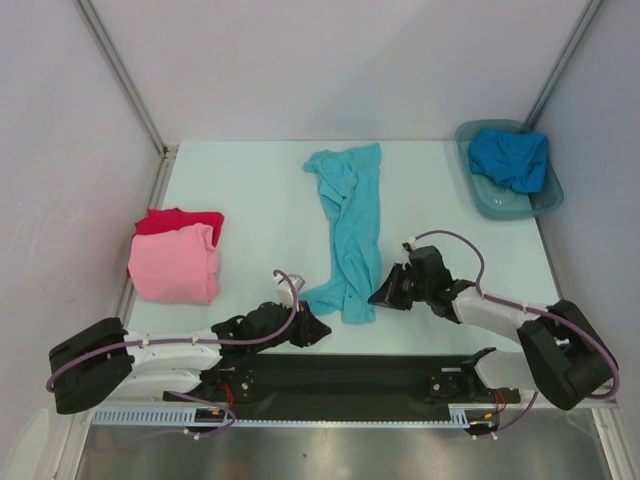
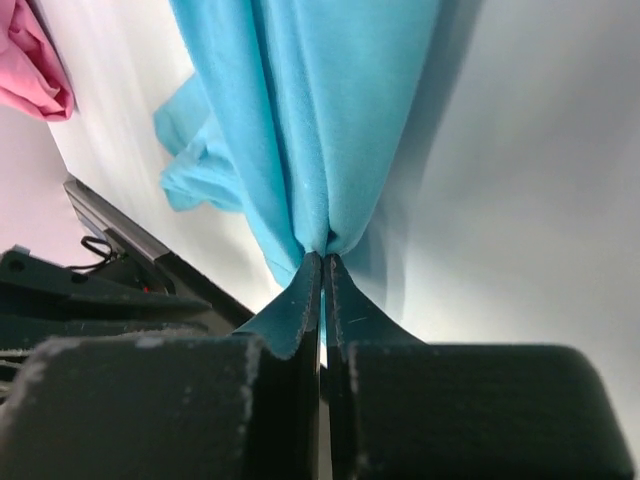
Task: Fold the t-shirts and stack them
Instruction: Fold the tshirt
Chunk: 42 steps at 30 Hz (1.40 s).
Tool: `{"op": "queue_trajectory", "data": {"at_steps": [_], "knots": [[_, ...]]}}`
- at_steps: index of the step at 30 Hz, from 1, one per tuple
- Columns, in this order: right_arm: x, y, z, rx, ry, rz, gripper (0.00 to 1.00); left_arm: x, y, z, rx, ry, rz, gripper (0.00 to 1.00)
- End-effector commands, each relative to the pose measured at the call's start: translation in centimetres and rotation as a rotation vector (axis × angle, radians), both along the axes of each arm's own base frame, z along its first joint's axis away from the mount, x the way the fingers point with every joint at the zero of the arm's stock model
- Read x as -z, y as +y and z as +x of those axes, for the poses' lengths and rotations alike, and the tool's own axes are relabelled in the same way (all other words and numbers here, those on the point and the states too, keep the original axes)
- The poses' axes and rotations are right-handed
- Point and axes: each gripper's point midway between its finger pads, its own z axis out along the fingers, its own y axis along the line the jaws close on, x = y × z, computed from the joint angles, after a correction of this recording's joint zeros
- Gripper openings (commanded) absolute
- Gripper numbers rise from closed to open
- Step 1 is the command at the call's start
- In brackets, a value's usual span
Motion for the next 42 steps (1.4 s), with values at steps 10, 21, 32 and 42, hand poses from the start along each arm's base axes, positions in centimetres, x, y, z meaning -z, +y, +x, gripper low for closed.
{"op": "queue_trajectory", "data": {"at_steps": [10,21,32,42], "knots": [[-0.6,-2.2,-3.3,0.033,0.075,-0.054,0.0,-2.0,-0.8,0.4,-0.003,-0.038,-0.017,0.22],[0.3,-4.0,-5.6,0.071,0.099,-0.086,0.0,-3.0,-0.7,0.6,-0.008,-0.057,-0.017,0.22],[0.7,-4.0,-5.4,0.072,0.083,-0.091,0.24,-2.7,-0.2,0.5,-0.018,-0.057,-0.013,0.22],[-1.3,-3.3,-4.5,0.069,0.038,-0.053,0.62,-1.9,0.4,0.5,-0.034,-0.049,0.003,0.22]]}}
